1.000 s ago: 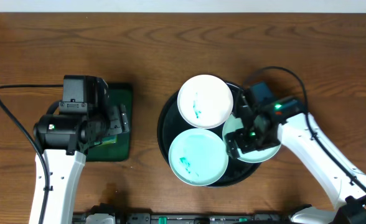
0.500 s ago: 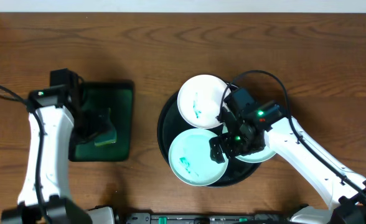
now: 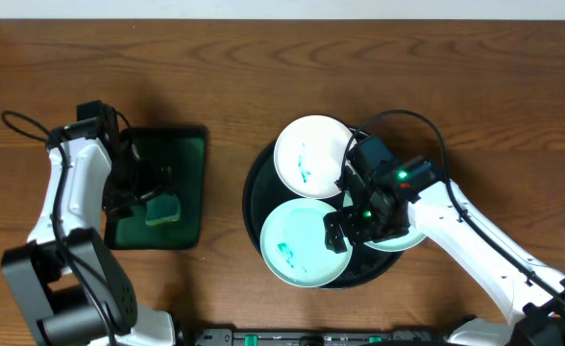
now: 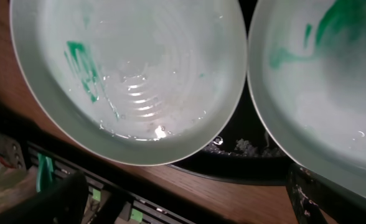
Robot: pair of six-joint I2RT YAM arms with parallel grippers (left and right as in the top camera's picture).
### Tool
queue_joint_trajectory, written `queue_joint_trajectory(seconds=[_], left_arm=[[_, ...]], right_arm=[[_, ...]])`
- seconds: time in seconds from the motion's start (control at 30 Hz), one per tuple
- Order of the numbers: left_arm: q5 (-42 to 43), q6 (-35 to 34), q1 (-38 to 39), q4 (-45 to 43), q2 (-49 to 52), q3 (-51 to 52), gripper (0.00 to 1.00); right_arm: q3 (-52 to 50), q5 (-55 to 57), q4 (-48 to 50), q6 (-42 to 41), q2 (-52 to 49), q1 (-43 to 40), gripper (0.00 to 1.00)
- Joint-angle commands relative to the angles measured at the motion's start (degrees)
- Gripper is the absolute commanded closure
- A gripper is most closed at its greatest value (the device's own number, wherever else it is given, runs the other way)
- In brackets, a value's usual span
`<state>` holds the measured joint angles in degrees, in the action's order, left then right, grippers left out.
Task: Clean dirty plates on tray and stack at the side
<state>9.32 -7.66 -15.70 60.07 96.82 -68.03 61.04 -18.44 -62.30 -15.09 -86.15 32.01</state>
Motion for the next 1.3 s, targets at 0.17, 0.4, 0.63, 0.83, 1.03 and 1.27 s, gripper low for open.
queue_joint_trajectory(seconds=[0.17, 0.4, 0.63, 0.83, 1.03, 1.27], left_arm=[[0.33, 4.02, -0.68, -0.68, 5.73, -0.83, 0.18], [1.99, 5.16, -0.66, -3.28, 10.25, -0.85, 0.18], [4.31, 6.84, -0.61, -5.64, 10.82, -0.9, 0.34], [8.46, 9.38, -0.61, -7.52, 10.82, -0.9, 0.29], [8.41, 9.35, -0.61, -7.54, 10.82, -0.9, 0.28], [7.13, 6.16, -0.61, -9.38, 10.84, -0.87, 0.41]], right_arm=[[0.96, -8.92, -0.13, 2.54, -0.35, 0.48, 0.01], [0.96, -10.34, 0.46, 3.02, -0.35, 4.26, 0.01], [0.96, -10.36, 2.84, 2.95, -0.35, 9.14, 0.01], [0.96, -10.4, 4.46, 2.89, -0.35, 10.97, 0.01], [0.96, -10.4, 4.61, 2.97, -0.37, 11.02, 0.01], [0.96, -10.4, 4.42, 2.99, -0.37, 11.02, 0.01]])
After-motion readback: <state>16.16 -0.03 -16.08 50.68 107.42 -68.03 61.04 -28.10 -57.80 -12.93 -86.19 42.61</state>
